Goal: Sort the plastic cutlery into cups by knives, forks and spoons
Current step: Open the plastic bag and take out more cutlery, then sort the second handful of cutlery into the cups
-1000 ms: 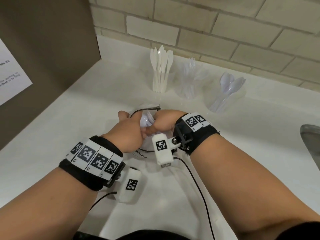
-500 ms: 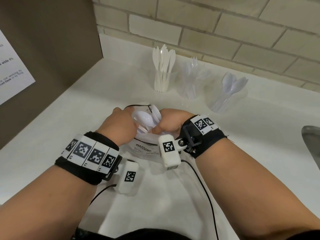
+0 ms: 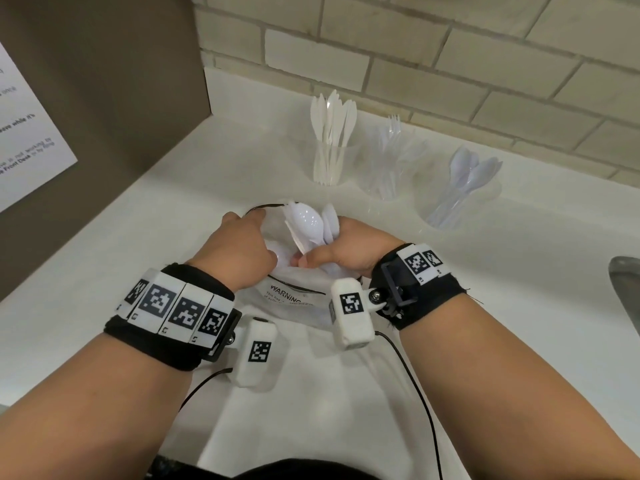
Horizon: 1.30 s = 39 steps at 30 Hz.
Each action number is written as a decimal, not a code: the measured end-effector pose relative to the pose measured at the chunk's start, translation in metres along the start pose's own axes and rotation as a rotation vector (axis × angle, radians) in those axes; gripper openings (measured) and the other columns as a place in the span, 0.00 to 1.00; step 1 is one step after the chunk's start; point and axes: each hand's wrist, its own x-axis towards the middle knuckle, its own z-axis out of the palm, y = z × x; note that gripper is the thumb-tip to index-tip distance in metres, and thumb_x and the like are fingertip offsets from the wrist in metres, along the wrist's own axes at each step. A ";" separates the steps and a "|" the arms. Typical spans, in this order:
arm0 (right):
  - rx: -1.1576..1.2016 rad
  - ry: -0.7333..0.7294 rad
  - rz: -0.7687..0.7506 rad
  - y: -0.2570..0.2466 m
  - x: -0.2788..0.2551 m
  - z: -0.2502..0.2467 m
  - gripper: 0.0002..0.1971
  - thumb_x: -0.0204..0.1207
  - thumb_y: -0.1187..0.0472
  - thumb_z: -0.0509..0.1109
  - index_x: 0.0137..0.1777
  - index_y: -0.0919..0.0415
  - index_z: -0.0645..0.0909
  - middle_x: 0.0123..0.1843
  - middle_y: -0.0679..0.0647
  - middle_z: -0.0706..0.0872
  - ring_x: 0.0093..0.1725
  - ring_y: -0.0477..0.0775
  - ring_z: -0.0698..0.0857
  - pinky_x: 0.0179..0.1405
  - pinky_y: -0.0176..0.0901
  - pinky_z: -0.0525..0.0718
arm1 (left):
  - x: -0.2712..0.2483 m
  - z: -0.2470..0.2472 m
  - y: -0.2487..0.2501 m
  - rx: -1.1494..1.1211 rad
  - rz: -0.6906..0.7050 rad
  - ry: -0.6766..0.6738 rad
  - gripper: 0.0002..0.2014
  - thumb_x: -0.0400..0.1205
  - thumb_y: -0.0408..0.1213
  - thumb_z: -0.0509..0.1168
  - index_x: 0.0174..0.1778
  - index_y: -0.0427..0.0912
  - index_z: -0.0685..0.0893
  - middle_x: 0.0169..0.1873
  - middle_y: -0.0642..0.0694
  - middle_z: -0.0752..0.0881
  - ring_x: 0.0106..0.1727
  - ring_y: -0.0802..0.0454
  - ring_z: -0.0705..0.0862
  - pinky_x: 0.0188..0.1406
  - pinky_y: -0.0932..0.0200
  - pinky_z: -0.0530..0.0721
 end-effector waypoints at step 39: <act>0.725 0.432 -0.585 -0.055 -0.043 -0.018 0.08 0.66 0.74 0.76 0.39 0.61 0.83 0.30 0.58 0.84 0.31 0.58 0.84 0.39 0.51 0.85 | -0.024 -0.030 0.084 -1.702 -0.029 -0.844 0.26 0.87 0.50 0.48 0.73 0.38 0.76 0.69 0.36 0.80 0.72 0.38 0.78 0.76 0.37 0.68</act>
